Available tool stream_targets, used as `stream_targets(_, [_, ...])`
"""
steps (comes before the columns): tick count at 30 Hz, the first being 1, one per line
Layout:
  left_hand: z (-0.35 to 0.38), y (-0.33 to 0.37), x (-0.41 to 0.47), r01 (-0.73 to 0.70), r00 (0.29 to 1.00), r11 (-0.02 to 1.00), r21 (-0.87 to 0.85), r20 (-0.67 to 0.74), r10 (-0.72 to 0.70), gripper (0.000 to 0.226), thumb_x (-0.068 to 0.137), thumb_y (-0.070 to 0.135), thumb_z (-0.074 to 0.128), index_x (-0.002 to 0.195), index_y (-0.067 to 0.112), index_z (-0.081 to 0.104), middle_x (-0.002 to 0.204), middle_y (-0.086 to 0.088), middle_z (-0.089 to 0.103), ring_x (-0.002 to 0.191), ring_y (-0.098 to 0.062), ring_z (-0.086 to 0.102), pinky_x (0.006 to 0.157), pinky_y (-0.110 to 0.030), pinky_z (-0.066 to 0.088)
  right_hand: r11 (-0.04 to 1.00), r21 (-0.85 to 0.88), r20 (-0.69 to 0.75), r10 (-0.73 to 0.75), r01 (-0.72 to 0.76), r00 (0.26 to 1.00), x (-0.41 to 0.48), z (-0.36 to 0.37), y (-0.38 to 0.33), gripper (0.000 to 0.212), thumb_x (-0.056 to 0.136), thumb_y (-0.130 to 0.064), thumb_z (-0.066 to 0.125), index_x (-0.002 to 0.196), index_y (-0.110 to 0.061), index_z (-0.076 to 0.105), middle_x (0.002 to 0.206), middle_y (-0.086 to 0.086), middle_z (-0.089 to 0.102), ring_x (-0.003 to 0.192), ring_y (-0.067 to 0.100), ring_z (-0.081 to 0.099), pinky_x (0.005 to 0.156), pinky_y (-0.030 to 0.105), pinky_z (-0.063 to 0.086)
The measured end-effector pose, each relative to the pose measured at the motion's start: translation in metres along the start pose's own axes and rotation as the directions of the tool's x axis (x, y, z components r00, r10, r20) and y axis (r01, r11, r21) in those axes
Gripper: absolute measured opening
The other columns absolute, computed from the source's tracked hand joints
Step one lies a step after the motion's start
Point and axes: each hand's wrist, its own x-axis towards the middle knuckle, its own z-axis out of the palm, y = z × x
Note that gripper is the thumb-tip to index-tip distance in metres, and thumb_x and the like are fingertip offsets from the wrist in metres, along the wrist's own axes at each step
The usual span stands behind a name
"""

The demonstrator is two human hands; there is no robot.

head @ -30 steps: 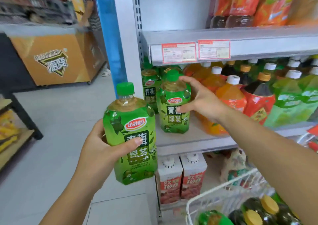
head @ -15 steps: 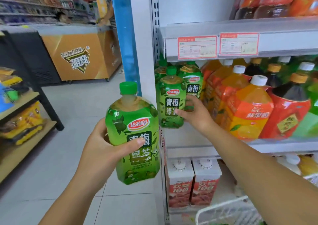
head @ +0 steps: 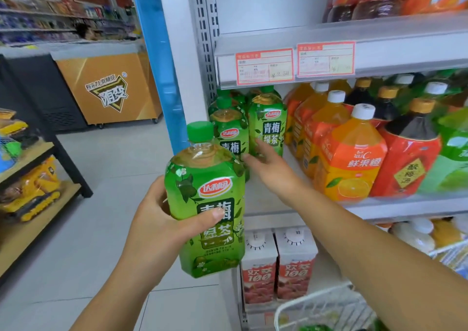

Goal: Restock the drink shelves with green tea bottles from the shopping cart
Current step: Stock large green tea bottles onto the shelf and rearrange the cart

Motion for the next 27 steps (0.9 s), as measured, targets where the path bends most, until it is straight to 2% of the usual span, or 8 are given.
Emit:
stream_targets(3, [0.021,0.002,-0.001,-0.003,0.999,1.000,0.001,0.040,0.003,0.075,0.034,0.039,0.088,0.105,0.033,0.064,0.098,0.004,0.076,0.090,-0.018,0.073,0.078,-0.046,0.059,0.997,0.068,0.153,-0.049,0.039,0.987,-0.040,-0.040,-0.015,0.065,0.083,0.001,0.049,0.140,-0.030,0.043,0.134,-0.010,0.055,0.127,0.009,0.049,0.111,0.042,0.035])
stream_targets(7, [0.054,0.005,0.001,-0.056,0.998,0.998,-0.001,0.035,0.056,0.075,0.035,0.040,0.088,0.105,0.034,0.062,0.094,0.012,0.075,0.086,-0.009,0.072,0.074,-0.037,0.059,0.997,-0.066,0.535,0.011,0.029,0.845,-0.088,-0.071,-0.015,0.095,0.068,-0.021,0.078,0.143,-0.047,0.027,0.145,-0.020,0.043,0.136,0.003,0.036,0.112,0.041,0.030])
stream_targets(10, [0.076,0.009,0.011,-0.073,0.997,0.997,-0.004,0.034,0.073,0.071,0.043,0.030,0.090,0.108,0.030,0.061,0.094,0.016,0.075,0.084,-0.005,0.072,0.076,-0.033,0.060,0.992,-0.087,0.300,-0.061,0.091,0.952,-0.096,-0.064,-0.012,0.095,0.059,-0.037,0.088,0.138,-0.043,0.037,0.133,-0.020,0.055,0.126,0.002,0.049,0.106,0.039,0.041])
stream_targets(15, [0.075,0.025,0.028,-0.310,0.950,0.920,0.239,0.115,0.290,0.075,0.057,0.057,0.081,0.125,0.042,0.054,0.121,0.026,0.063,0.110,0.000,0.061,0.096,-0.038,0.052,0.988,0.003,0.027,-0.155,0.155,0.987,-0.081,-0.072,-0.013,0.083,0.062,-0.002,0.086,0.132,-0.023,0.047,0.119,-0.005,0.066,0.111,0.008,0.061,0.093,0.029,0.051])
stream_targets(17, [0.060,0.034,0.027,-0.514,0.812,0.734,0.443,-0.025,0.584,0.066,0.074,0.051,0.074,0.133,0.032,0.051,0.126,0.025,0.052,0.118,-0.005,0.052,0.096,-0.040,0.051,0.986,-0.039,-0.045,-0.161,0.159,0.986,-0.070,-0.073,-0.010,0.084,0.063,0.000,0.084,0.135,-0.020,0.044,0.120,-0.005,0.063,0.114,0.008,0.059,0.097,0.030,0.049])
stream_targets(19, [0.046,0.030,0.029,-0.608,0.592,0.555,0.567,-0.142,0.793,0.051,0.088,0.028,0.068,0.133,0.010,0.050,0.129,-0.001,0.049,0.120,-0.018,0.045,0.091,-0.048,0.050,0.986,-0.109,-0.116,-0.136,0.123,0.984,-0.058,-0.069,-0.004,0.085,0.068,-0.005,0.083,0.139,-0.020,0.039,0.122,-0.009,0.060,0.114,0.006,0.056,0.098,0.023,0.046])
stream_targets(20, [0.042,0.024,0.034,-0.593,0.563,0.545,0.592,-0.179,0.807,0.050,0.091,0.020,0.065,0.135,0.004,0.046,0.131,-0.013,0.047,0.123,-0.023,0.042,0.092,-0.050,0.048,0.985,-0.127,-0.145,-0.131,0.113,0.981,-0.052,-0.065,0.000,0.085,0.070,-0.004,0.082,0.140,-0.020,0.037,0.121,-0.010,0.059,0.112,0.006,0.055,0.094,0.016,0.044])
stream_targets(27, [0.041,-0.004,0.074,-0.437,0.810,0.768,0.468,-0.168,0.562,0.069,0.098,0.022,0.053,0.155,0.016,0.016,0.155,-0.001,0.033,0.140,-0.013,0.037,0.114,-0.039,0.034,0.995,-0.099,-0.191,-0.018,-0.001,0.981,-0.007,-0.057,0.024,0.081,0.080,-0.006,0.073,0.140,-0.017,0.019,0.113,-0.009,0.051,0.111,0.010,0.048,0.085,0.014,0.042])
